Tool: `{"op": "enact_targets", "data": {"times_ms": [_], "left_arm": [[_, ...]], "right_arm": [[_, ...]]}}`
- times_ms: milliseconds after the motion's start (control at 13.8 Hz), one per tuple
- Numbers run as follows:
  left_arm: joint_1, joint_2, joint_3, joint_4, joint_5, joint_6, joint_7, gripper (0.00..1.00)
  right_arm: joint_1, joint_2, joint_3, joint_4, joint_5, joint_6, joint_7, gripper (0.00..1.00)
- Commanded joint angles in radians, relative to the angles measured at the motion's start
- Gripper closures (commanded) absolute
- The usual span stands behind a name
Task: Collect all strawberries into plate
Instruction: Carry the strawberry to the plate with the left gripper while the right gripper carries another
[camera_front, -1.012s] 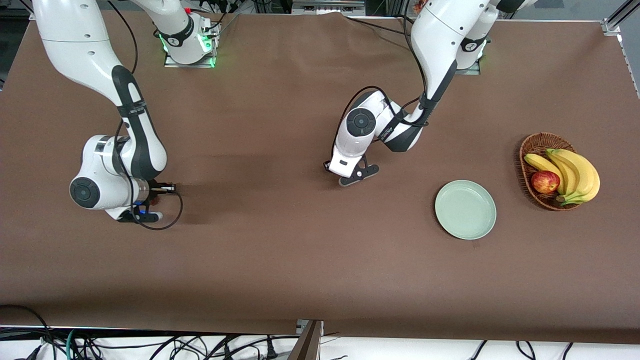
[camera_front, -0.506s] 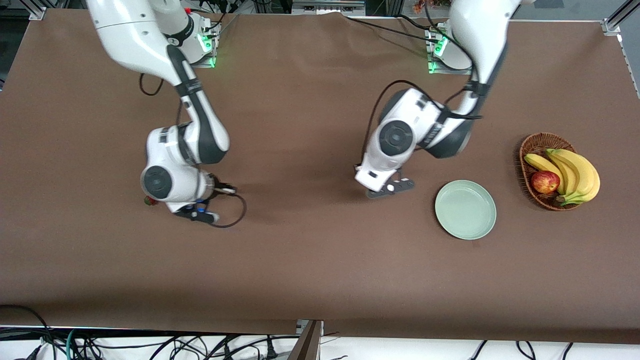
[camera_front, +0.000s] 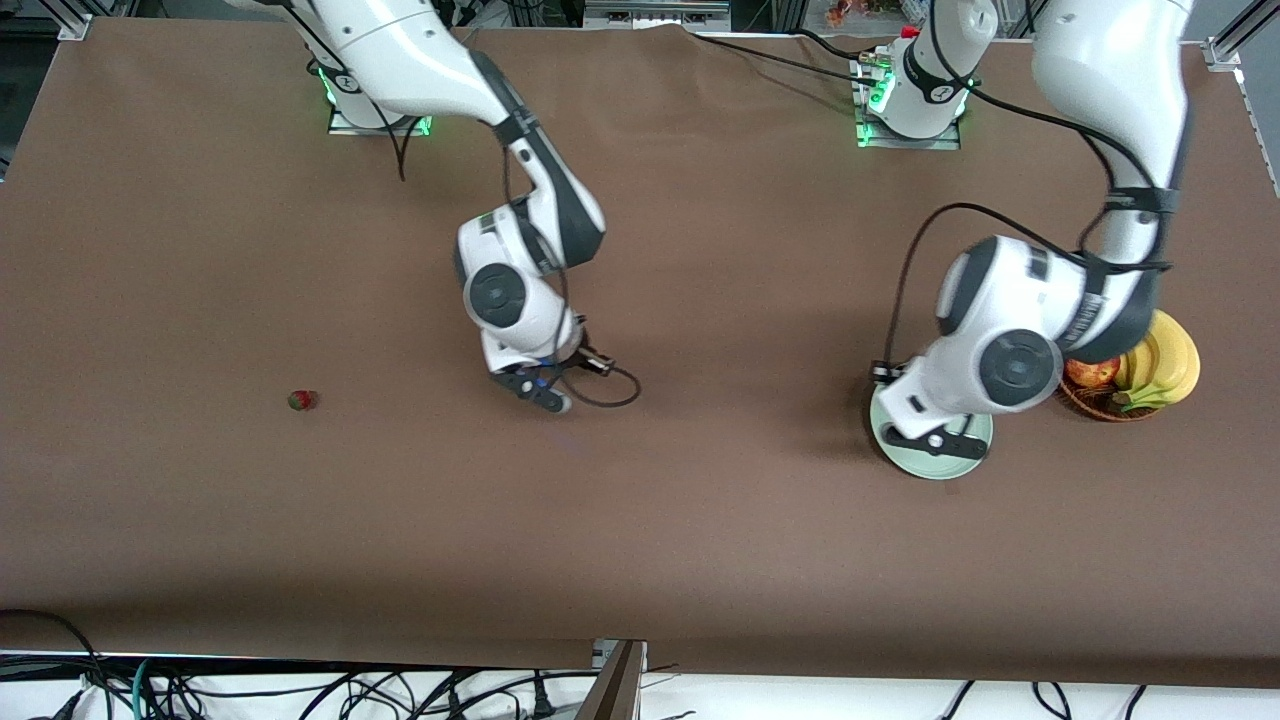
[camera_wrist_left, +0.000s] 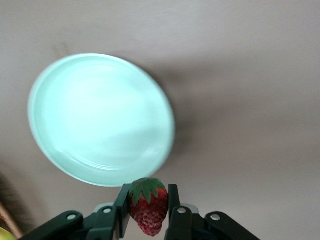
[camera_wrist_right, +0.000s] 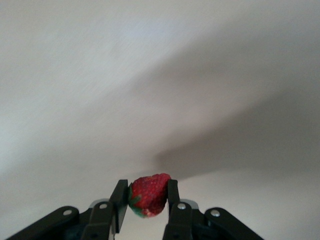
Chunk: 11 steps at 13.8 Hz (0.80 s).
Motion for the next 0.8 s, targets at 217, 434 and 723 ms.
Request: {"op": "enact_targets", "data": {"times_ms": [217,434,723], "left_arm": [[0.164,0.123,-0.019,0.012,0.019,0.124,0.555,0.84],[0.180,0.152,-0.019,0.010,0.019,0.192,0.692,0.83],[0.203,0.175,-0.020,0.007,-0.001,0.200,0.731,0.53]], "right_arm": [[0.092,0.134,0.035,0.175,0.019,0.133,0.234,0.76],[0.100,0.160,0.045,0.189,0.017,0.190,0.240,0.71],[0.092,0.152,0.034,0.192,-0.030,0.207,0.176,0.00]]}}
